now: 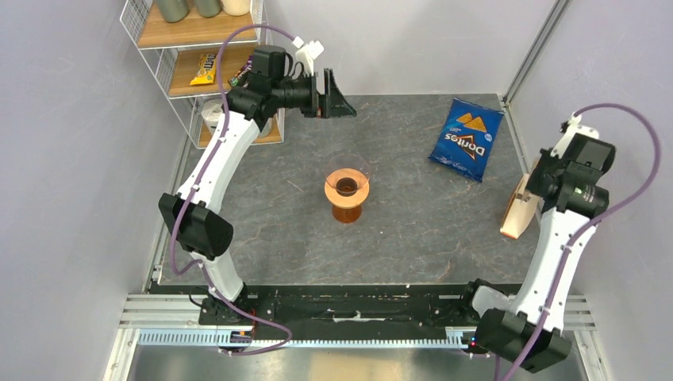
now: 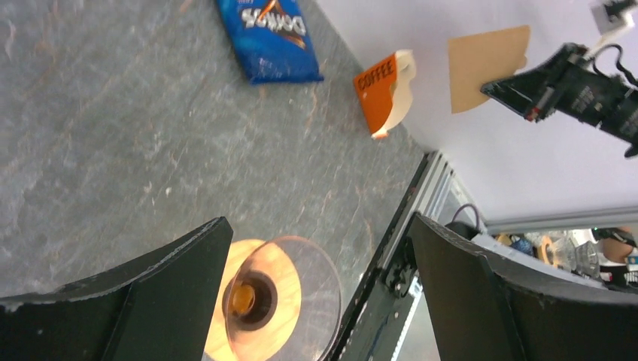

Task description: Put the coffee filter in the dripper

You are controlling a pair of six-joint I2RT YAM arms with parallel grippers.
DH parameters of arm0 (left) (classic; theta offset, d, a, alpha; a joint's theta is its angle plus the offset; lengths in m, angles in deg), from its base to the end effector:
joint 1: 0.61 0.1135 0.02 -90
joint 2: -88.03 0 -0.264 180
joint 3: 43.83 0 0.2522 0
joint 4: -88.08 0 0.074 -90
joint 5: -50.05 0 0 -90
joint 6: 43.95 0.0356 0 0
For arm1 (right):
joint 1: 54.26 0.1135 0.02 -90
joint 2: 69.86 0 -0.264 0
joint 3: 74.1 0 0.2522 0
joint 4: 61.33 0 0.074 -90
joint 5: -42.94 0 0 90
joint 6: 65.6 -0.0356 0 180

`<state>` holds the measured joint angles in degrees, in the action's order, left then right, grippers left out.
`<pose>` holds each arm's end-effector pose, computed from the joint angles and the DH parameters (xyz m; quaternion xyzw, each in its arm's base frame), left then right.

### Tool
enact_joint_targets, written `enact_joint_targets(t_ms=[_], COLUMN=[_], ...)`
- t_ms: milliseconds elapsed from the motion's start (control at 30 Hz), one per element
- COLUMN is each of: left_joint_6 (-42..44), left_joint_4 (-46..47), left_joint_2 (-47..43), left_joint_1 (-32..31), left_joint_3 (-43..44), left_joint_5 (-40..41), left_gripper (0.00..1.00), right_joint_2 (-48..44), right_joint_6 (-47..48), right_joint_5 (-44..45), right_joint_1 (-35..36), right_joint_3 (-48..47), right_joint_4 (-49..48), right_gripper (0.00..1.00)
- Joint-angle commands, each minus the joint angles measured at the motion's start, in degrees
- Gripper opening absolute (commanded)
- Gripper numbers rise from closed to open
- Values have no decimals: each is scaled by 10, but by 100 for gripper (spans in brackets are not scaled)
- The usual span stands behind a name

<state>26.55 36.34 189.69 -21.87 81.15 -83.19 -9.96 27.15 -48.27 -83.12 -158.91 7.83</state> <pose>0.3573 -0.1652 0.4243 0.2008 0.7956 -0.4624 0.3359 0.1710 -0.0934 0.3717 0.2041 0.8984 -0.0965 0.3767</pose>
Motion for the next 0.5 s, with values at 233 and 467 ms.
enact_joint_targets(t_ms=[233, 467], left_joint_6=[-179, -284], left_joint_4=[187, 360], left_joint_2=[54, 17], left_joint_1=[6, -12], left_joint_3=[160, 64], left_joint_5=[-90, -97], left_gripper=[97, 96], right_joint_2=[-21, -7], right_joint_6=[54, 308], right_joint_5=[29, 182], right_joint_1=[203, 459], right_joint_3=[-107, -28], right_joint_4=[-261, -506], right_gripper=[0, 0])
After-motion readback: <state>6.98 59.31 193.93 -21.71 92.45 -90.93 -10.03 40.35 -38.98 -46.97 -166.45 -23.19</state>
